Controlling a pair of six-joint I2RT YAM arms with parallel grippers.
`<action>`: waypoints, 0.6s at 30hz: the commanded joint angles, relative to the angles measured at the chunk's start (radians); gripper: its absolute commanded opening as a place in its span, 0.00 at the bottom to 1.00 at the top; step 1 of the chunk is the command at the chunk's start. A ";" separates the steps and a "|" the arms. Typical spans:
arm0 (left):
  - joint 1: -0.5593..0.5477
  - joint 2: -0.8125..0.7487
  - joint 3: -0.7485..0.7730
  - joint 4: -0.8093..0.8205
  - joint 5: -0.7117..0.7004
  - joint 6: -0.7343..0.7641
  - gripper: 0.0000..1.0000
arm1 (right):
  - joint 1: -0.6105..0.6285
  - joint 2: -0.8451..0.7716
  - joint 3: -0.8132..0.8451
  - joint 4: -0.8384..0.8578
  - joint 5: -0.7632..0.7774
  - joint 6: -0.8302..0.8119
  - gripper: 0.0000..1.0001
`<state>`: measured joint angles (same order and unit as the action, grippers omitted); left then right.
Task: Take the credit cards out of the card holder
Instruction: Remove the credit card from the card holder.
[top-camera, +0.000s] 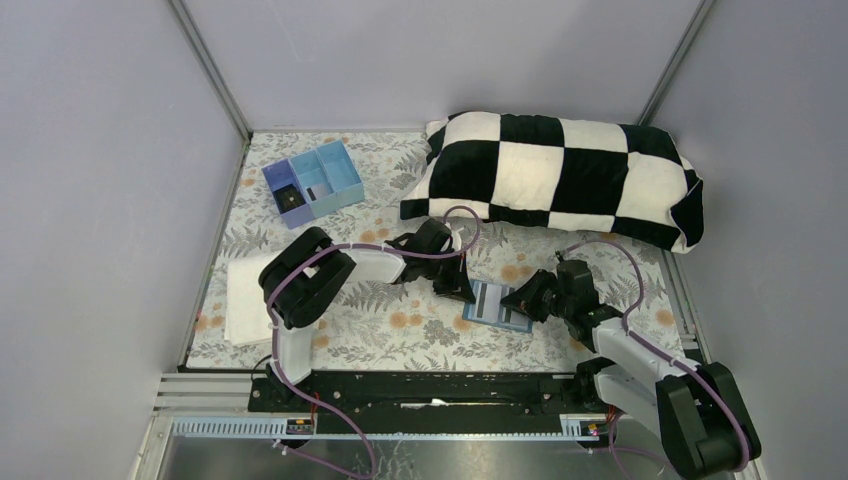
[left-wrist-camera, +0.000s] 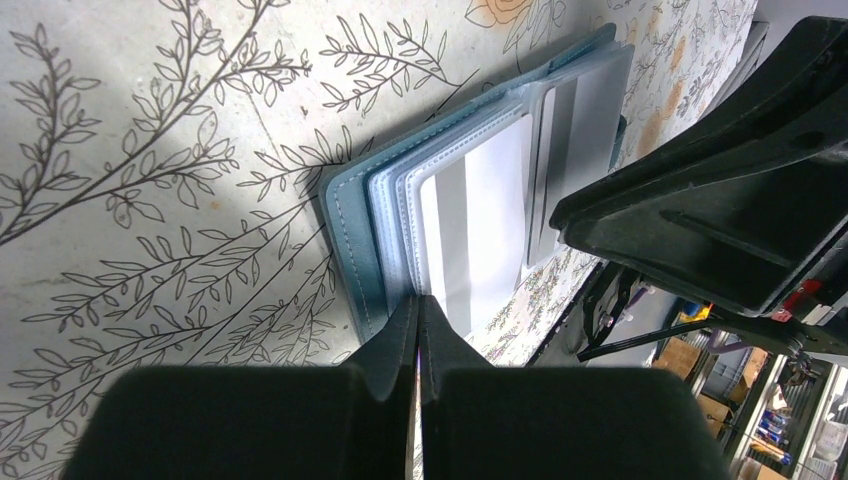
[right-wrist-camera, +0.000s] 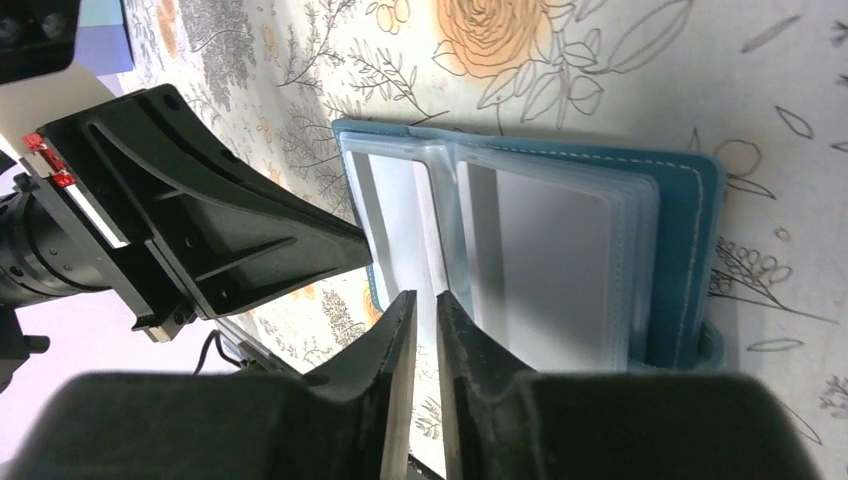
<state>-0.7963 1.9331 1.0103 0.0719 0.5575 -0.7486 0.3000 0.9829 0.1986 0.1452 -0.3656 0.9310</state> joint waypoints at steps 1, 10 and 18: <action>0.006 0.012 -0.017 -0.088 -0.041 0.049 0.00 | 0.001 0.036 0.015 0.078 -0.042 -0.019 0.23; 0.005 0.014 -0.003 -0.087 -0.026 0.053 0.00 | 0.000 0.142 0.028 0.130 -0.070 -0.041 0.24; -0.004 0.043 0.013 -0.084 -0.003 0.054 0.00 | 0.000 0.177 0.026 0.177 -0.107 -0.044 0.22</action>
<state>-0.7933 1.9335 1.0149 0.0528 0.5770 -0.7334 0.3000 1.1458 0.1989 0.2653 -0.4351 0.9051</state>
